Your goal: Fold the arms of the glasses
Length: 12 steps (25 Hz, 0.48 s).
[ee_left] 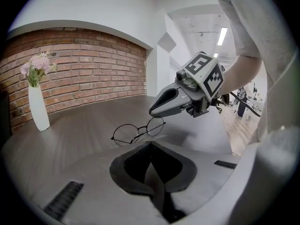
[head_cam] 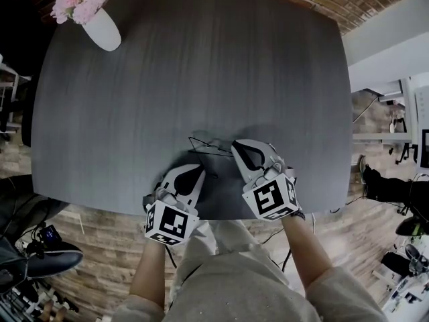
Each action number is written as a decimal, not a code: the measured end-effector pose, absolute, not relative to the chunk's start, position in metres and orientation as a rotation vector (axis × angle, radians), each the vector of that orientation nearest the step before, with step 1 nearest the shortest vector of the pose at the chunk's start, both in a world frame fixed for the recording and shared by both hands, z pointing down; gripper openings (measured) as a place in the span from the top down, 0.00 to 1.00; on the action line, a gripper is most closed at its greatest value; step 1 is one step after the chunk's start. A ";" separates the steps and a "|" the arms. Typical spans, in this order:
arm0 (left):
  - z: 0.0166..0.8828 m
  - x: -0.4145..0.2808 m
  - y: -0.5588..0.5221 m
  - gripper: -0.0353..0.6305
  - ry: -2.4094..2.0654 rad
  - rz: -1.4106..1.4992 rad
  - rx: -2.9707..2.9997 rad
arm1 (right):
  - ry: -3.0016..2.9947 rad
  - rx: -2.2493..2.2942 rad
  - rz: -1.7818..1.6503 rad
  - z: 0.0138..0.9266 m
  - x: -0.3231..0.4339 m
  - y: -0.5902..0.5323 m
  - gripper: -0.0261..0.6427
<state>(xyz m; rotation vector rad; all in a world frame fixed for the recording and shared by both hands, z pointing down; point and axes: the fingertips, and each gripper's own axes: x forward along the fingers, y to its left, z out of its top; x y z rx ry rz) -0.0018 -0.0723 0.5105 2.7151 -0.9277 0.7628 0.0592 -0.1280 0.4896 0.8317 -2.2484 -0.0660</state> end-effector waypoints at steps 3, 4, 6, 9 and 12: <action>0.510 0.003 -0.074 0.95 -0.922 0.763 2.718 | -2.254 0.822 -0.068 0.490 0.059 -0.127 0.96; 0.510 0.005 -0.074 0.95 -0.921 0.763 2.718 | -2.255 0.818 -0.068 0.491 0.058 -0.127 0.96; 0.511 0.007 -0.075 0.95 -0.917 0.762 2.720 | -2.257 0.810 -0.070 0.492 0.057 -0.126 0.96; 0.511 0.009 -0.077 0.95 -0.915 0.758 2.718 | -2.262 0.797 -0.075 0.492 0.054 -0.125 0.96; 0.510 0.013 -0.081 0.95 -0.917 0.756 2.714 | -2.267 0.785 -0.078 0.492 0.053 -0.125 0.96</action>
